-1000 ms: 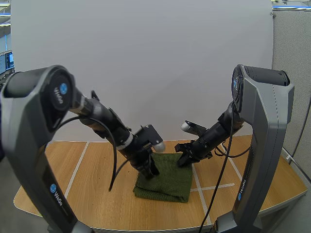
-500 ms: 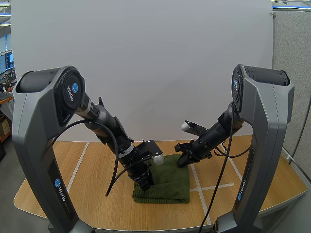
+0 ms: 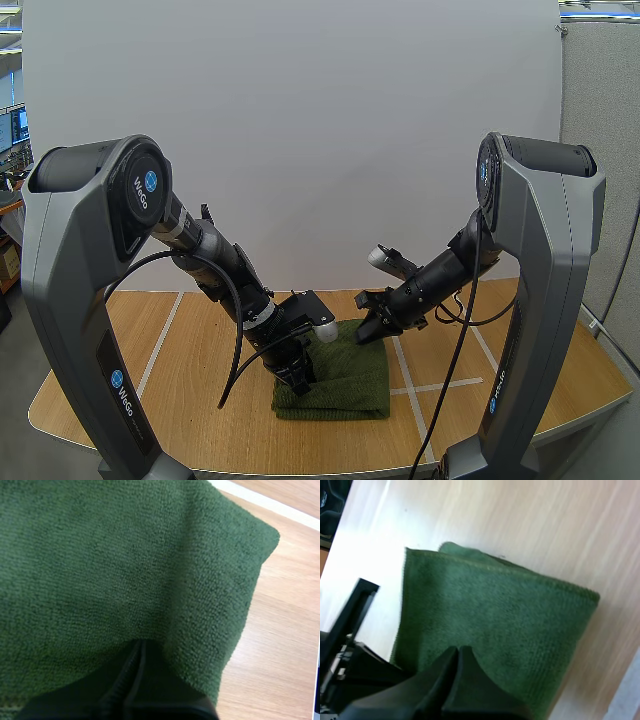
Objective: Fold the towel
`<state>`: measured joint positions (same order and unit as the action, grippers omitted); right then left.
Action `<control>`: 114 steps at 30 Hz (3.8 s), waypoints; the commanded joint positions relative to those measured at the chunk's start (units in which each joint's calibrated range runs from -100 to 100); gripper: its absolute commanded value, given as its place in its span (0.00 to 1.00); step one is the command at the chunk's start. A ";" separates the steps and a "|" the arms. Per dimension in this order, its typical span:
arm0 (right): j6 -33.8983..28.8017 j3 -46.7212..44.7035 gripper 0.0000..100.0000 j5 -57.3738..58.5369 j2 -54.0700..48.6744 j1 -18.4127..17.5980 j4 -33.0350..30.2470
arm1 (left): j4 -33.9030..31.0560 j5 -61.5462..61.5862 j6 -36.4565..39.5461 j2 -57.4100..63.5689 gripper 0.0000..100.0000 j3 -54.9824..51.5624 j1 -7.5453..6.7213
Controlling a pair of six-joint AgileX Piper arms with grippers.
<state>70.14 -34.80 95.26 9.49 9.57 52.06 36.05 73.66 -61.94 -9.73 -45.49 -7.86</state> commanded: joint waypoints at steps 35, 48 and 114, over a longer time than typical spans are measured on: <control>-0.82 -0.27 0.00 -29.19 5.24 -6.83 -5.11 | -1.47 -10.88 -0.37 10.27 0.00 -10.36 -0.12; -0.48 -0.27 0.00 -26.04 2.21 -6.83 -3.91 | 1.06 -13.27 -0.37 12.00 0.00 -12.50 -0.12; 0.26 -25.65 0.00 -23.30 -32.24 -6.75 -16.35 | -2.25 -16.80 5.61 23.94 0.00 -14.34 -0.12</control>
<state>71.31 -62.28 67.12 -12.09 2.80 36.69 34.44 56.60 -57.61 4.52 -60.22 -7.86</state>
